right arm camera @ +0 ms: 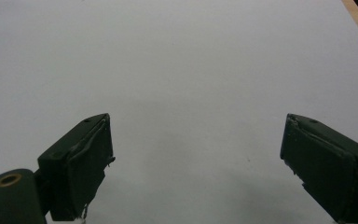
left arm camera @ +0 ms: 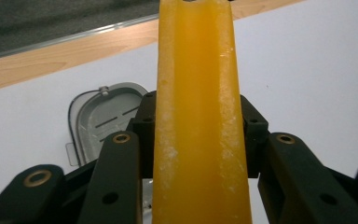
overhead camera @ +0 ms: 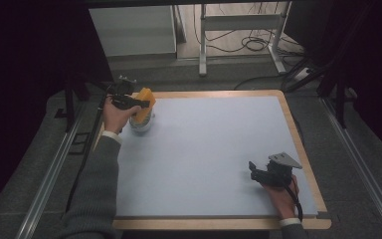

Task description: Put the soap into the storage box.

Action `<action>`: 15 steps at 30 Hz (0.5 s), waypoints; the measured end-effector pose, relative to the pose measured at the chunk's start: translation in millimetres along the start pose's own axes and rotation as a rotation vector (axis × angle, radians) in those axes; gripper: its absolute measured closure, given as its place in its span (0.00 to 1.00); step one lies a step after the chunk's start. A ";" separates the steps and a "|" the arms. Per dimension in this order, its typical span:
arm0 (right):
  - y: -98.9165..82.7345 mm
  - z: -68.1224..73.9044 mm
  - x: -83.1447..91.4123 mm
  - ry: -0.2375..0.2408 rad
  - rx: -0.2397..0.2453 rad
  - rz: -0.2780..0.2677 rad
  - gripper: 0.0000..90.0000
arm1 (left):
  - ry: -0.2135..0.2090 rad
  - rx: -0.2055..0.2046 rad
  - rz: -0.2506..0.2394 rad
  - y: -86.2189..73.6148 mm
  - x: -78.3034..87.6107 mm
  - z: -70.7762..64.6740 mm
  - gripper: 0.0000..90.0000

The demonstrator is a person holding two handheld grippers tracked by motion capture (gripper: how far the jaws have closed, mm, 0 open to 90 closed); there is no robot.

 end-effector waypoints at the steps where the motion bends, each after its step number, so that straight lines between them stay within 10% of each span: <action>1: 0.0 0.0 0.1 0.000 0.000 -0.001 0.11 | 0.000 0.003 -0.002 0.7 -0.5 1.0 0.68; 15: 0.0 0.4 -0.1 0.000 0.008 -0.001 0.11 | 0.015 0.044 0.007 9.9 -15.2 11.8 0.68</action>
Point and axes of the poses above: each handheld gripper's, and its own axes: x roughly backward along the jaws, y roughly out of its top, z roughly to its left, the point moved 1 cm from there along -x, roughly forward along the jaws, and after that the axes turned 12 degrees about x, right-handed, at the moved point
